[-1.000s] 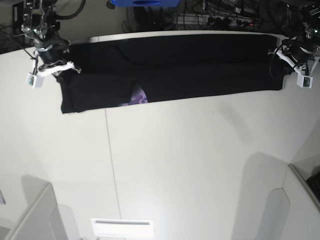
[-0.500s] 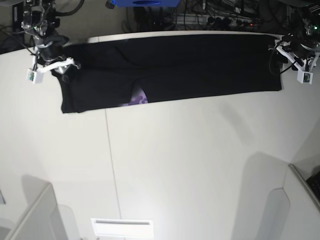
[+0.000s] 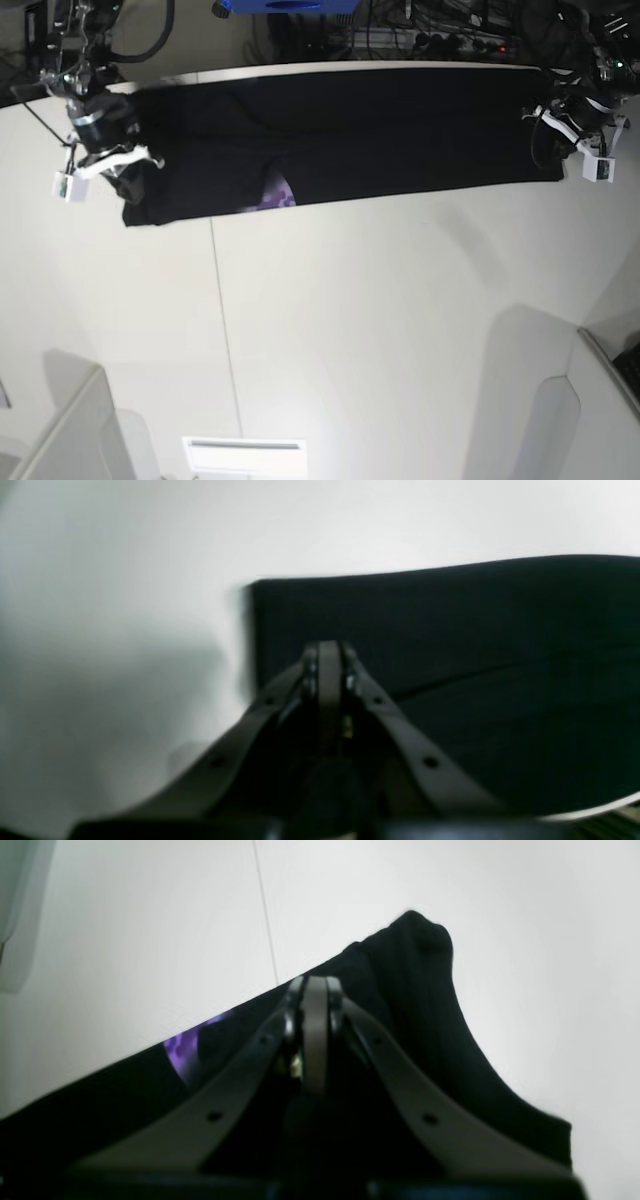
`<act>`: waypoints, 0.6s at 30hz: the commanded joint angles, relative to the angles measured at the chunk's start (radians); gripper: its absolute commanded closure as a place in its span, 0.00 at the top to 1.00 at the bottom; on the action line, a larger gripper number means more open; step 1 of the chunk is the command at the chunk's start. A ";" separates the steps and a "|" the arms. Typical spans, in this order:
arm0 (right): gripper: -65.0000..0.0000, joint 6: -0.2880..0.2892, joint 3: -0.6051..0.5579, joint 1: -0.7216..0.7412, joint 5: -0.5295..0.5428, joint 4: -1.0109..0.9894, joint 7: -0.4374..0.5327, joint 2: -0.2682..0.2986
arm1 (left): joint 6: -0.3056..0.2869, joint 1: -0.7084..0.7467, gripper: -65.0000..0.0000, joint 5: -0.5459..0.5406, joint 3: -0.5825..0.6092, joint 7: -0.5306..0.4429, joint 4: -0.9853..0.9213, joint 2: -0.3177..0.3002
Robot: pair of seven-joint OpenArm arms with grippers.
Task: Fold the T-shirt properly
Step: 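Open both grippers to release the folded hem, then move both grippers down to grasp the folded strip's ends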
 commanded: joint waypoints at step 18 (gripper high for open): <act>0.00 0.007 0.010 0.322 -0.132 -0.444 -0.050 0.014 | 0.005 -0.106 0.00 0.289 0.151 -0.145 -0.225 0.044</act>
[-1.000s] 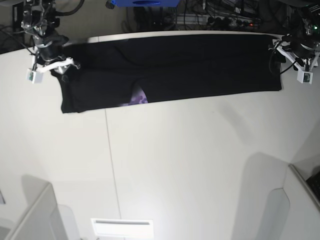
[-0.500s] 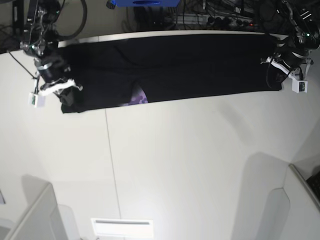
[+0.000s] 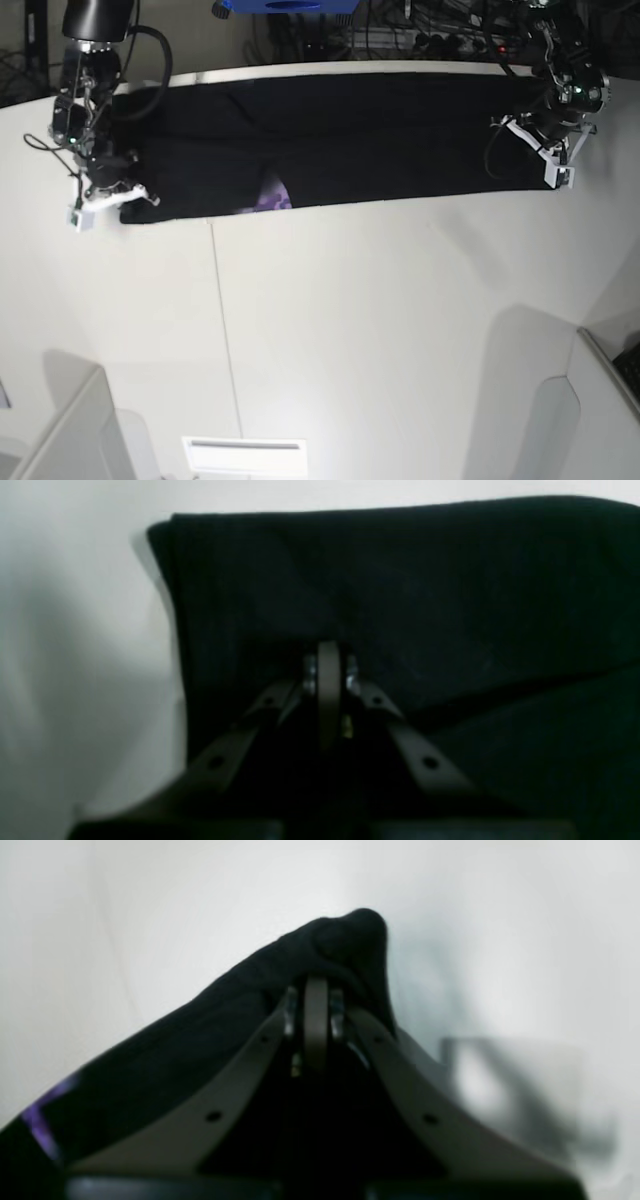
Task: Fold the T-shirt properly
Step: 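Move both grippers down to grasp the folded strip's ends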
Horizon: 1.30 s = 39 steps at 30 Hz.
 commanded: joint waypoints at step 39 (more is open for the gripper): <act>0.00 0.008 -0.073 -0.064 -0.234 0.113 -0.047 -0.079 | 0.047 -0.107 0.00 0.021 0.002 0.055 -0.074 -0.008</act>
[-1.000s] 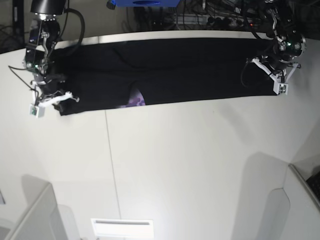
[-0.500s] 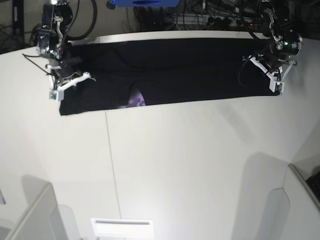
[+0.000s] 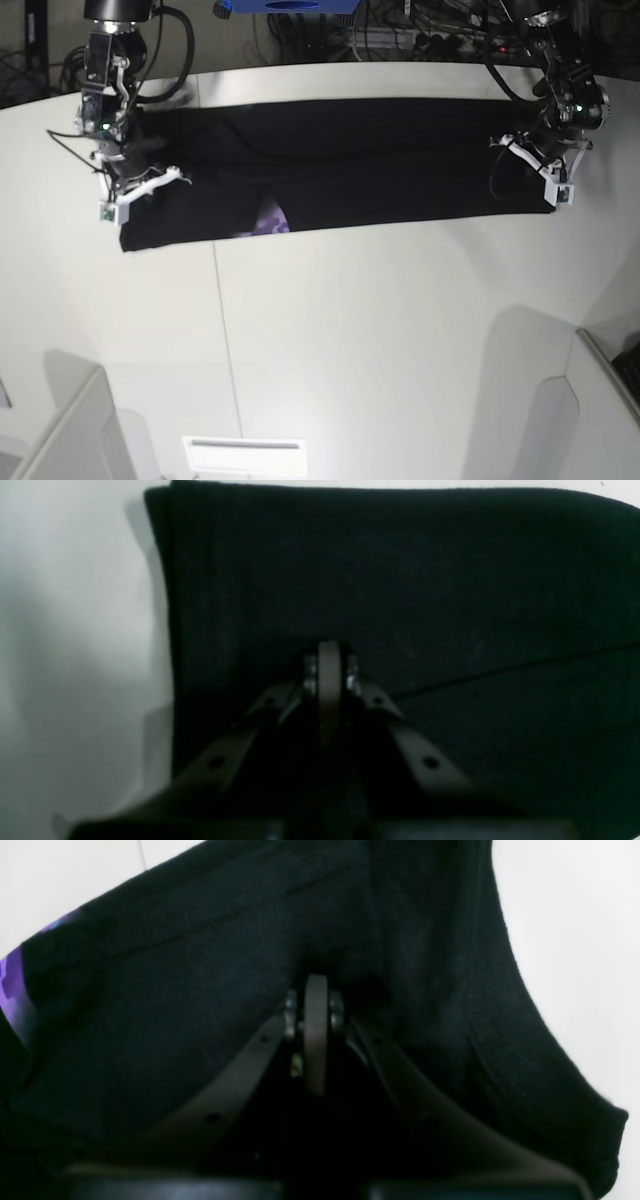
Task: Fold the T-shirt properly
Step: 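Move both grippers down to grasp the folded strip's ends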
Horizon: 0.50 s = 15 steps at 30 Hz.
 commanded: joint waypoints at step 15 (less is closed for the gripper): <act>0.00 -0.009 -0.002 0.162 -0.018 -0.162 -0.027 -0.003 | 0.015 -0.193 0.00 0.187 0.002 0.016 -0.168 -0.009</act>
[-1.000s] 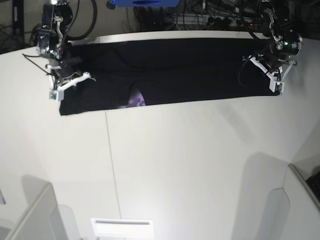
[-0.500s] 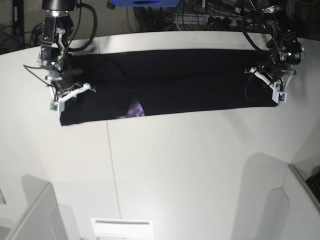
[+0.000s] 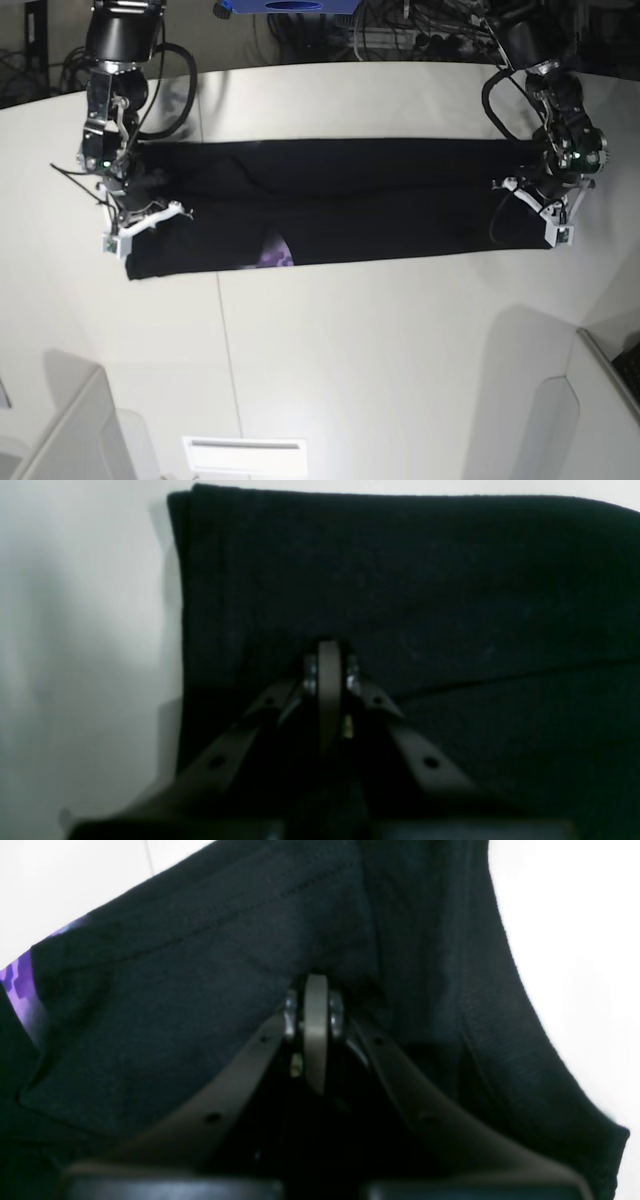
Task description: Fold the T-shirt properly
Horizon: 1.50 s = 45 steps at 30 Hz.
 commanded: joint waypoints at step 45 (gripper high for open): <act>0.00 0.070 -0.050 -0.180 -0.021 0.451 -0.041 -0.044 | 0.010 0.194 1.00 -0.474 -0.323 0.172 0.302 -0.080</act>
